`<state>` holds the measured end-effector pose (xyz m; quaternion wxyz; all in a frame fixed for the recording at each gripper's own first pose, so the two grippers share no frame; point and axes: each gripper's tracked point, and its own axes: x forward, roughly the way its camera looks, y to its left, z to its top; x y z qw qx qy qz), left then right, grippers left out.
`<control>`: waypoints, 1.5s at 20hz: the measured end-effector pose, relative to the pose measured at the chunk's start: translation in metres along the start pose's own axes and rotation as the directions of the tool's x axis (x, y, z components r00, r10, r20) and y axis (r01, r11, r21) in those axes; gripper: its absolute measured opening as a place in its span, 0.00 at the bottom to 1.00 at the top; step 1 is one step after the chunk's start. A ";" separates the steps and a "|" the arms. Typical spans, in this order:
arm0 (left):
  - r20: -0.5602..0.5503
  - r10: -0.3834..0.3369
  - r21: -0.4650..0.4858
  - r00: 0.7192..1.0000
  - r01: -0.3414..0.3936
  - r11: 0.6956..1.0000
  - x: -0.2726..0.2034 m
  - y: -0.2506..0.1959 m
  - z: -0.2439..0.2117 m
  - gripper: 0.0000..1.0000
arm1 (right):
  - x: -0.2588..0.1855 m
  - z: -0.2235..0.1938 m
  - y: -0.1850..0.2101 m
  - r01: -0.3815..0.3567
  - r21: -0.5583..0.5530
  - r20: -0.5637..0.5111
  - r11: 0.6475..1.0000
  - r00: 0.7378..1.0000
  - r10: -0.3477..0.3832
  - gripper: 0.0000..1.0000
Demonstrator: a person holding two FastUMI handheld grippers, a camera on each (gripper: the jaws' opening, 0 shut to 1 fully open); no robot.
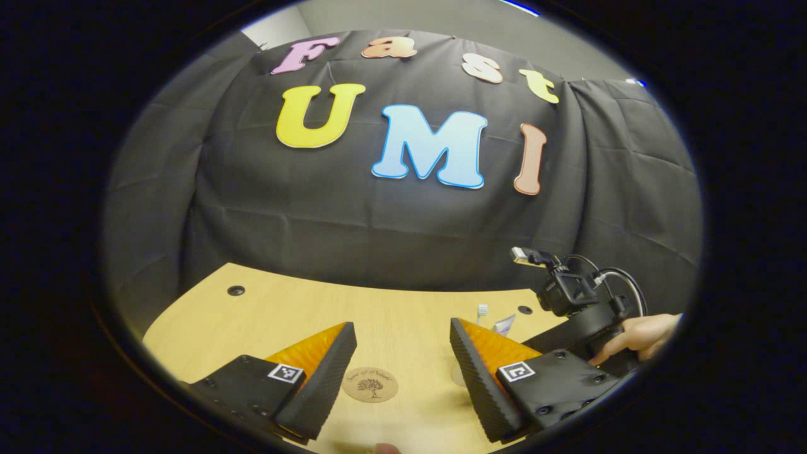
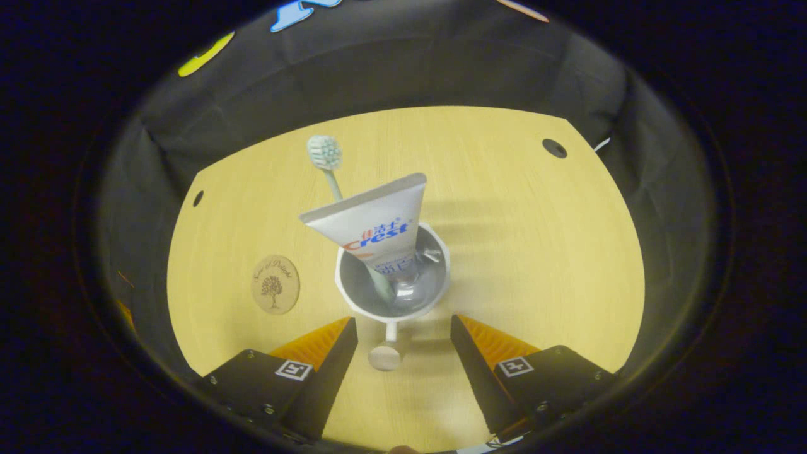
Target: Put the toothbrush and toothpaste on the desktop into the cup, then pick up the cup and place it on the coaster on the desktop.
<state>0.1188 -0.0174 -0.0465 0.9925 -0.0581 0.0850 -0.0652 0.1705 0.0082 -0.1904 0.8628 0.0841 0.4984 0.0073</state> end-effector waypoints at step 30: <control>-0.053 0.103 -0.099 0.993 -0.108 0.989 -0.016 0.043 -0.031 0.96 | 0.041 -0.012 -0.002 0.010 -0.091 -0.126 0.996 0.992 -0.021 0.27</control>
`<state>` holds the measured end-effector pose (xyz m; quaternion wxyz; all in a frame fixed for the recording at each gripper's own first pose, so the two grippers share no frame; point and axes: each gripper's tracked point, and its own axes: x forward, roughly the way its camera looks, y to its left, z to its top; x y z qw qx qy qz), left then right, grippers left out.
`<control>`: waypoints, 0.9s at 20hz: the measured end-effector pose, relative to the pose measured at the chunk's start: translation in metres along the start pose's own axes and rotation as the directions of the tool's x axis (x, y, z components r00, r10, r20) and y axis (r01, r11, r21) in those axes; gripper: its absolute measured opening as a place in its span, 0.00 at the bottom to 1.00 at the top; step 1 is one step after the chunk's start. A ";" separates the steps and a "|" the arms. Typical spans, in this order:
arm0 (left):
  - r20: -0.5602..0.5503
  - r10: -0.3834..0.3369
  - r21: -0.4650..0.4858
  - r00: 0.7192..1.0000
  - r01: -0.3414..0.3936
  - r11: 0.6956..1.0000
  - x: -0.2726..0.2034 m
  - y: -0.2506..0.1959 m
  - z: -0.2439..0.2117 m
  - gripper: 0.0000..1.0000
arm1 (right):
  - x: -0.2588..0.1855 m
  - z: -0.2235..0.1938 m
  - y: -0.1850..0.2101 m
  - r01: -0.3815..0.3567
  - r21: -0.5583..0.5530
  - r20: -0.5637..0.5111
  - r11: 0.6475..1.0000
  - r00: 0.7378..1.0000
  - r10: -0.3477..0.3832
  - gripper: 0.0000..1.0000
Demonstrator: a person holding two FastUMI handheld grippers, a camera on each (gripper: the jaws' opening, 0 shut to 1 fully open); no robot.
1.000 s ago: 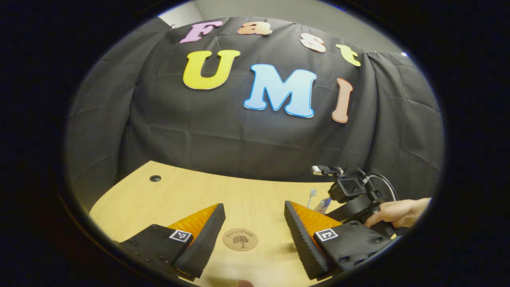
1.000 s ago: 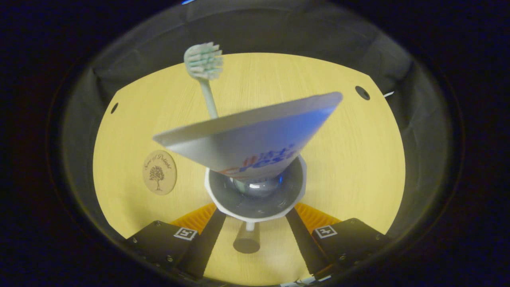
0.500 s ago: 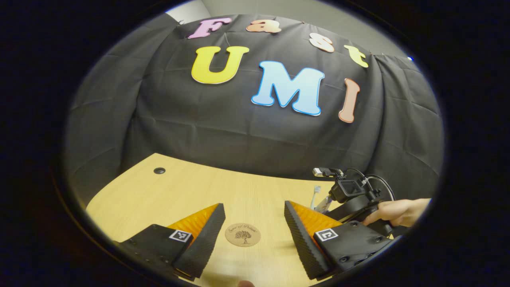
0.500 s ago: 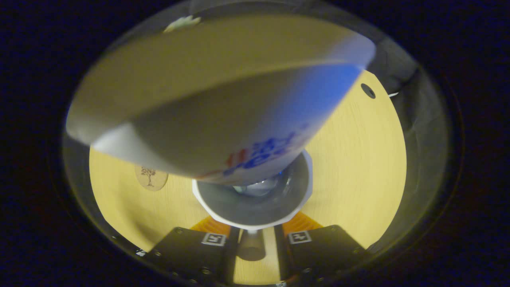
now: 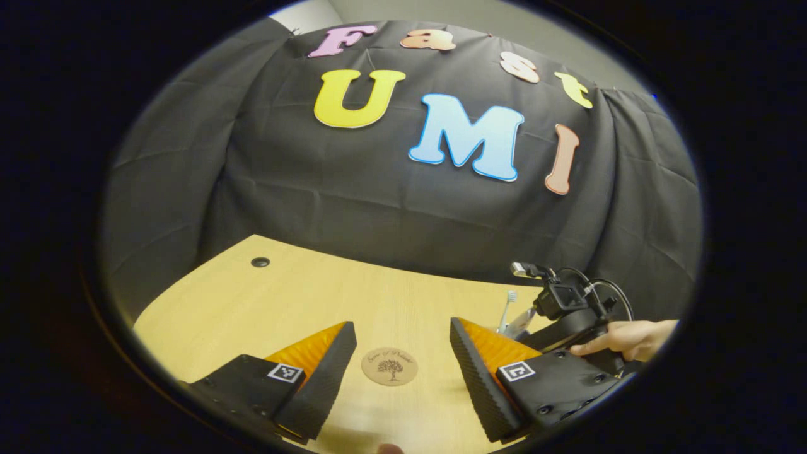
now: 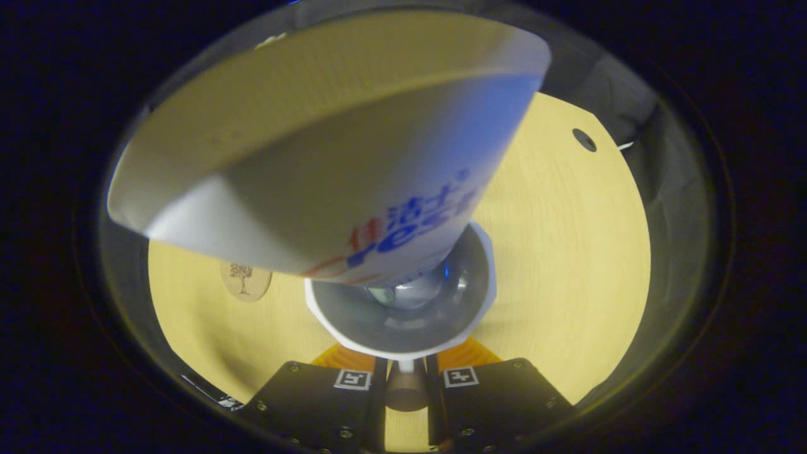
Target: Put the toothbrush and toothpaste on the desktop into the cup, then pick up the cup and place it on the coaster on the desktop.
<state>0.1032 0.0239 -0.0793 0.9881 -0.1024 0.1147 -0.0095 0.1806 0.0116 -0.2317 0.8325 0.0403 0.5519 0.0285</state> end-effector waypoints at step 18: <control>0.018 0.078 -0.019 0.997 -0.078 0.997 -0.049 0.063 0.002 0.97 | -0.025 -0.002 0.114 -0.081 -0.157 0.041 0.984 0.995 0.088 0.27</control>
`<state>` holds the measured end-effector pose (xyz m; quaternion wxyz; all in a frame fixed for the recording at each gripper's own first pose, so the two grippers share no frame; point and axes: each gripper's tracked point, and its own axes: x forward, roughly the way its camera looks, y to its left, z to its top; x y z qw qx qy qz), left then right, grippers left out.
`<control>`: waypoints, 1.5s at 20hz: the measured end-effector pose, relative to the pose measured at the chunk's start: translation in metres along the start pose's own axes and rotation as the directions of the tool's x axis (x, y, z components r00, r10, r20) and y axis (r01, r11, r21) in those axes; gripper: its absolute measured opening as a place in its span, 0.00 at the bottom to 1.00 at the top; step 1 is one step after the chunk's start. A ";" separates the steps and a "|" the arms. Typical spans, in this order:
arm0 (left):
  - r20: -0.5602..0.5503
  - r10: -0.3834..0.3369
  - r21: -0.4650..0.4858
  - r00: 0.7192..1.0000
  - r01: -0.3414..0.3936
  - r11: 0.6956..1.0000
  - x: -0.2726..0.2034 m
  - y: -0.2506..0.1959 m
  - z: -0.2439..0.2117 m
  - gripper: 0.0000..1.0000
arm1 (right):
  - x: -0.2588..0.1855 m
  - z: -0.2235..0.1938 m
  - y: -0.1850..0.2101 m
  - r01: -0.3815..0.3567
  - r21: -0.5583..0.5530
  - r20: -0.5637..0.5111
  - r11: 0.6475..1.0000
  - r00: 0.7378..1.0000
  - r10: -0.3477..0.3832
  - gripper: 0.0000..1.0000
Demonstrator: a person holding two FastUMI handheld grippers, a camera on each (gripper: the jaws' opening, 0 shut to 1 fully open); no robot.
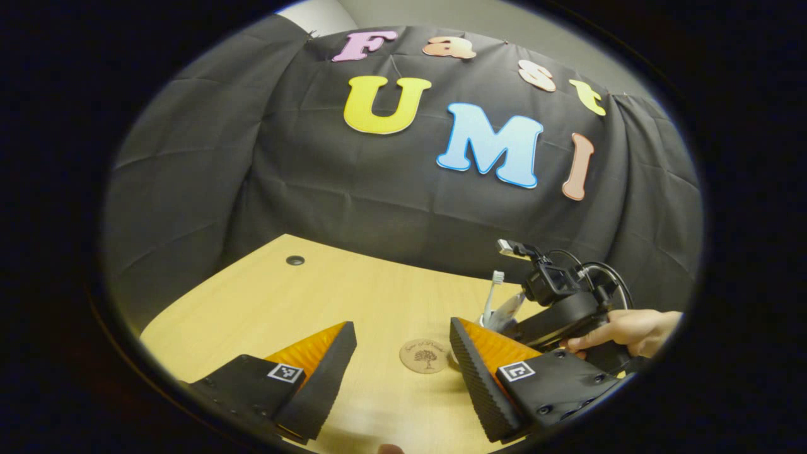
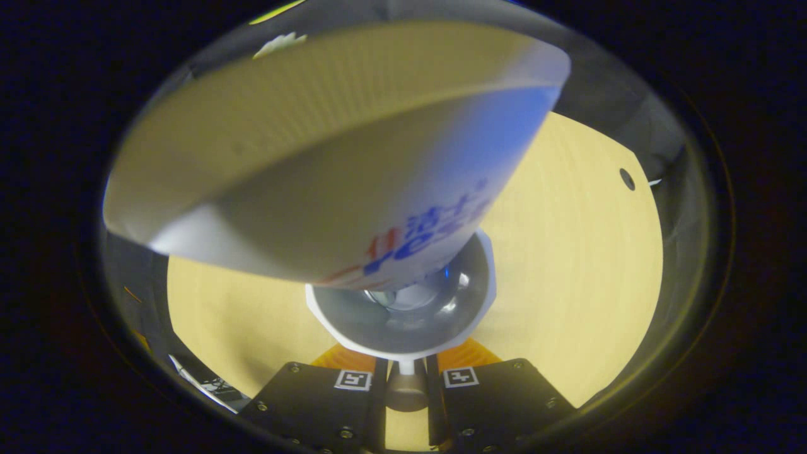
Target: Put the toothbrush and toothpaste on the desktop into the cup, then pick up the cup and place it on the coaster on the desktop.
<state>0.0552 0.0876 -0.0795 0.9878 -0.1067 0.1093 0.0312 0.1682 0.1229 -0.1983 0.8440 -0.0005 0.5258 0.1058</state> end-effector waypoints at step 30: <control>-0.005 -0.005 -0.029 1.000 0.005 1.000 -0.005 0.020 0.001 0.96 | 0.000 0.037 0.062 -0.041 -0.107 -0.020 0.993 0.999 0.040 0.50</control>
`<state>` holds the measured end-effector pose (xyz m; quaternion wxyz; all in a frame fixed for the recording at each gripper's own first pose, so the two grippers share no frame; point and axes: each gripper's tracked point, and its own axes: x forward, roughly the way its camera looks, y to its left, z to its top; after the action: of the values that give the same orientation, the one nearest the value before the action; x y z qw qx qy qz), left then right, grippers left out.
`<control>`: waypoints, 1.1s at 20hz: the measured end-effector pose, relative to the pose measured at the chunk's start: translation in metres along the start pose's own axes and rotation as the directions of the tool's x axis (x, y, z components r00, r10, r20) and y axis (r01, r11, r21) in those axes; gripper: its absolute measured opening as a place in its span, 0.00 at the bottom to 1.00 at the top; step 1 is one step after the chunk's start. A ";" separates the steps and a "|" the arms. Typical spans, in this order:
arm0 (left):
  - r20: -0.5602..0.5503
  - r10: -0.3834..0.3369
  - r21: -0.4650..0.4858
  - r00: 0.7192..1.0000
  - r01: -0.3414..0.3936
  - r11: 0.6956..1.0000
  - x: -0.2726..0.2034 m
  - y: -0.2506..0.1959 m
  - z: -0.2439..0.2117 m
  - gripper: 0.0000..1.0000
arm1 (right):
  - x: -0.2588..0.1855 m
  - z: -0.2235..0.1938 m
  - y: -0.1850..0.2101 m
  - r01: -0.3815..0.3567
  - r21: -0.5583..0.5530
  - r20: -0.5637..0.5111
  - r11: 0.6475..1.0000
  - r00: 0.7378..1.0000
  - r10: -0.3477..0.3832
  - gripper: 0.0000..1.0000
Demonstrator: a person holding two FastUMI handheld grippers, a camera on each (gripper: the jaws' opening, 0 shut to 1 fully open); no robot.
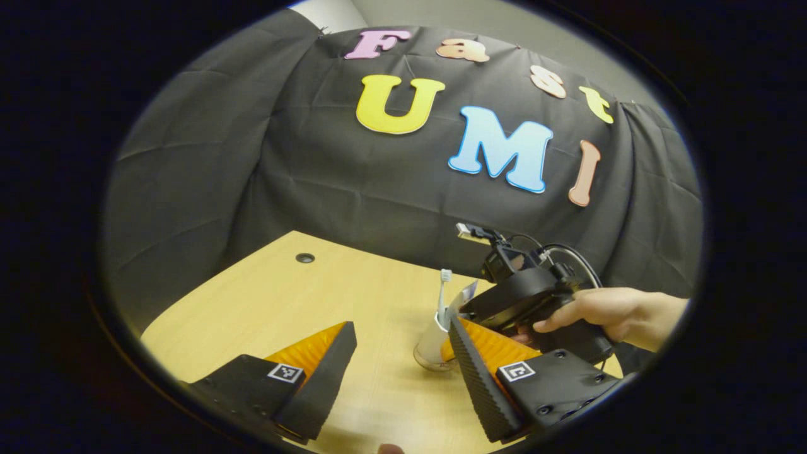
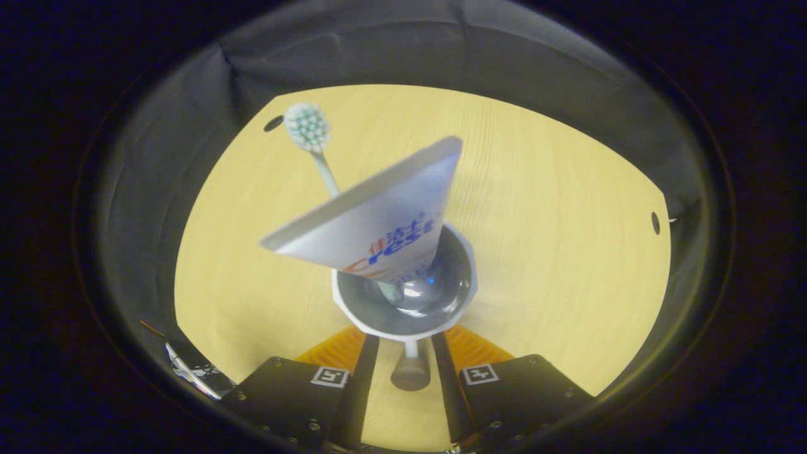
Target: Put the toothbrush and toothpaste on the desktop into the cup, then pick up the cup and place it on the coaster on the desktop.
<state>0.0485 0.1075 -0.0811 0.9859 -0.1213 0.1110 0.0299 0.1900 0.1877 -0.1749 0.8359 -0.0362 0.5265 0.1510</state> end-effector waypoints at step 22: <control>0.058 -0.174 0.107 0.983 0.167 0.980 0.011 -0.100 0.038 0.96 | -0.197 -0.033 -0.093 0.030 0.256 0.573 0.966 0.800 -0.177 0.54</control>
<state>0.0760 0.0204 -0.0242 0.9929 -0.0789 0.0686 -0.0563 0.1099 0.0495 -0.0230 0.9634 0.0822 0.2511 0.0455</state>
